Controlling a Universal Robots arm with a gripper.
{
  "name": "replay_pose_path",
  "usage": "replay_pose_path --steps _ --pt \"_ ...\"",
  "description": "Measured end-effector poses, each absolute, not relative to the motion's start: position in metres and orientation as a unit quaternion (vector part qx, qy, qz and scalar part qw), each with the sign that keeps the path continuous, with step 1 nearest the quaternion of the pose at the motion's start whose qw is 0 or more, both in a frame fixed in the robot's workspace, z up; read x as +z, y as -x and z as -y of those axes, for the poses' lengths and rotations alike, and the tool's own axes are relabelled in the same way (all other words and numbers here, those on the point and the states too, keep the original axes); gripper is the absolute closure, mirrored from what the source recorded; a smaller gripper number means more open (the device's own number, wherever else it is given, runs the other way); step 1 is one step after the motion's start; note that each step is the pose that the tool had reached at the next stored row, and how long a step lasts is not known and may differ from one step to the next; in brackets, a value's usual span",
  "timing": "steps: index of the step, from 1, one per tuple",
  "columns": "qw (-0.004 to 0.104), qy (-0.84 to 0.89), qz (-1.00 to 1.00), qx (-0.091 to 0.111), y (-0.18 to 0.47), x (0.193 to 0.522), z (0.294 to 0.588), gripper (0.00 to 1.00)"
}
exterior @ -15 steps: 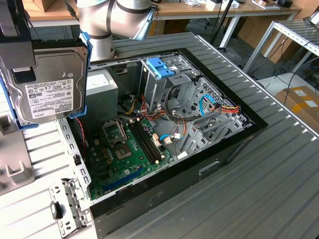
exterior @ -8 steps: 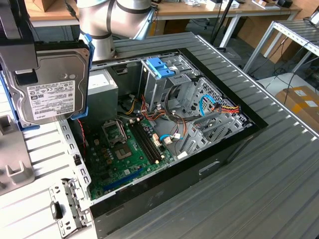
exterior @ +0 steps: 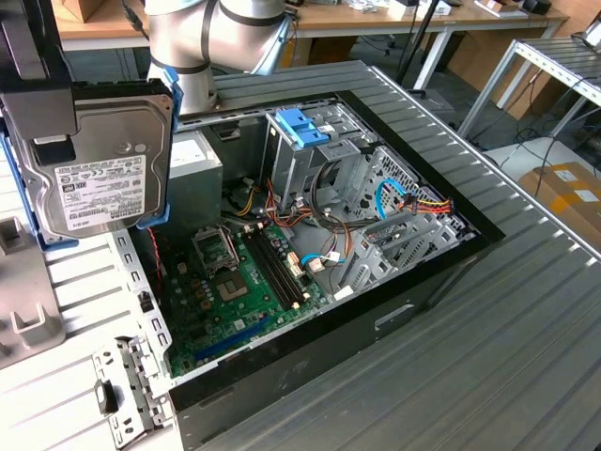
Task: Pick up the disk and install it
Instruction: 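Pick up the disk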
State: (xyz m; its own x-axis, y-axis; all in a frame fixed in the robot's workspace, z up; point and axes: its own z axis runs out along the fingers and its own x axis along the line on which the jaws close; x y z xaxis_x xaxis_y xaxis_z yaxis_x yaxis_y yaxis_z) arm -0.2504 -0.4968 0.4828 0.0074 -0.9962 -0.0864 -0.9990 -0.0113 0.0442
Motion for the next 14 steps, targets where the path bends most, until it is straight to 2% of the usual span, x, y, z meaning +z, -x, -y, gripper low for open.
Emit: replay_pose_path --steps 14 --pt "0.015 0.71 -0.703 0.046 0.242 0.482 0.508 0.63"
